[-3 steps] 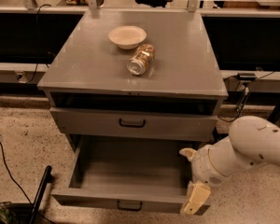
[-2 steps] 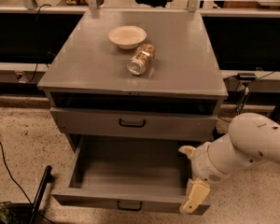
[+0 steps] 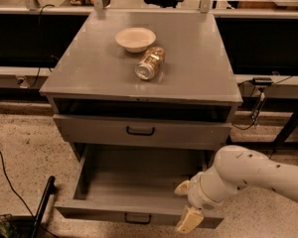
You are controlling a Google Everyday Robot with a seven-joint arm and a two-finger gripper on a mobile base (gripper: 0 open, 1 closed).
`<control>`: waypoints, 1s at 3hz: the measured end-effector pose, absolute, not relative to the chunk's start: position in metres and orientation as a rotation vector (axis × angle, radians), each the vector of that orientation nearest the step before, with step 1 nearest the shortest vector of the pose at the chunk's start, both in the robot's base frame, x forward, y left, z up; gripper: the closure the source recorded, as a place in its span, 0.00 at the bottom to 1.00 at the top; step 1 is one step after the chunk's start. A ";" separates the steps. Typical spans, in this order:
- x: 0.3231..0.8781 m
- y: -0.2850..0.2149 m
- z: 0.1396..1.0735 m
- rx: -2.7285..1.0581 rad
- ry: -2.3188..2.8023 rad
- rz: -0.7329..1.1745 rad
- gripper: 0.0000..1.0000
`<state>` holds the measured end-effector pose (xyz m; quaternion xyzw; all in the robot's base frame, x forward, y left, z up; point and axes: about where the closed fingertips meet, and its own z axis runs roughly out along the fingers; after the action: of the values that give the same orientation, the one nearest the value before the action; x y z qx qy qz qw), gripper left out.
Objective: Close middle drawer
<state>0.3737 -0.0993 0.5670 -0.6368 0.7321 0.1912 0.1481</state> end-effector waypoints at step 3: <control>0.354 -0.101 0.465 -1.708 2.141 0.453 0.99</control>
Offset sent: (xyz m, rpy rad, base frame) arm -0.0466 -0.0144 -0.1514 -0.0146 -0.0937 -0.1734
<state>0.3543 -0.1011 0.4648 -0.6050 0.7584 0.1603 0.1820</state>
